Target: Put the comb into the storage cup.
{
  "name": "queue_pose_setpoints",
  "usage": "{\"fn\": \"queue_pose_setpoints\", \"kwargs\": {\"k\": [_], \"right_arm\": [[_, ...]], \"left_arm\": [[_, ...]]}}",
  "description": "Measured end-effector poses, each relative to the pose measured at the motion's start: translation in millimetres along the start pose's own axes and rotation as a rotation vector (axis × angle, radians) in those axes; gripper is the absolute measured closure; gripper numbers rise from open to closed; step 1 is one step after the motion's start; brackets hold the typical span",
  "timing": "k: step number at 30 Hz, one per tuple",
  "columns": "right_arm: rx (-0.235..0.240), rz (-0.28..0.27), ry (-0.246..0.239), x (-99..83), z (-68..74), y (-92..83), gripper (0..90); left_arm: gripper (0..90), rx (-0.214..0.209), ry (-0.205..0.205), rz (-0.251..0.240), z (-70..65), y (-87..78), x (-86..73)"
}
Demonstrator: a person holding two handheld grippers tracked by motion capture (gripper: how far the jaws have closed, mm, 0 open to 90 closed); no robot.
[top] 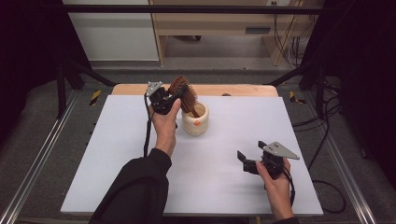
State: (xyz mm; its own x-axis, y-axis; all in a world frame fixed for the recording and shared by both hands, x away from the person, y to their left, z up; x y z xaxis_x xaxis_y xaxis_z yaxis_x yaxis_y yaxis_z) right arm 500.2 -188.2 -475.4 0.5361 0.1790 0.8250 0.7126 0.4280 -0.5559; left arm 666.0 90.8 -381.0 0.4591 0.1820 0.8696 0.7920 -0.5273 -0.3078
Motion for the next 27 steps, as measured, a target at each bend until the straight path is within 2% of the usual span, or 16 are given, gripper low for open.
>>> {"fn": "queue_pose_setpoints", "kwargs": {"k": [27], "right_arm": [[0.002, 0.006, -0.002, -0.6, 0.9, 1.0, 6.8]], "left_arm": [[49.8, 0.009, -0.016, 0.006, 6.9, -1.6, -1.2]]}}
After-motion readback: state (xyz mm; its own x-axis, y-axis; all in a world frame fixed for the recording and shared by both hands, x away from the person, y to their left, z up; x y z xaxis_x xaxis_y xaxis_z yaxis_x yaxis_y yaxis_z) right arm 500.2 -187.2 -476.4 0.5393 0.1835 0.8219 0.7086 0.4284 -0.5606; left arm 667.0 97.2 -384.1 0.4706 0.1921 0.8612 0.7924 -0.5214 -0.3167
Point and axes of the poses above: each handheld gripper's, and its own axes: y roughly forward along the jaws, x roughly out of its top, z roughly to its left, the point moved 7 cm from there along y, roughly forward along the jaws, and after that the axes turned 13 degrees about z, right-handed, at the moved point
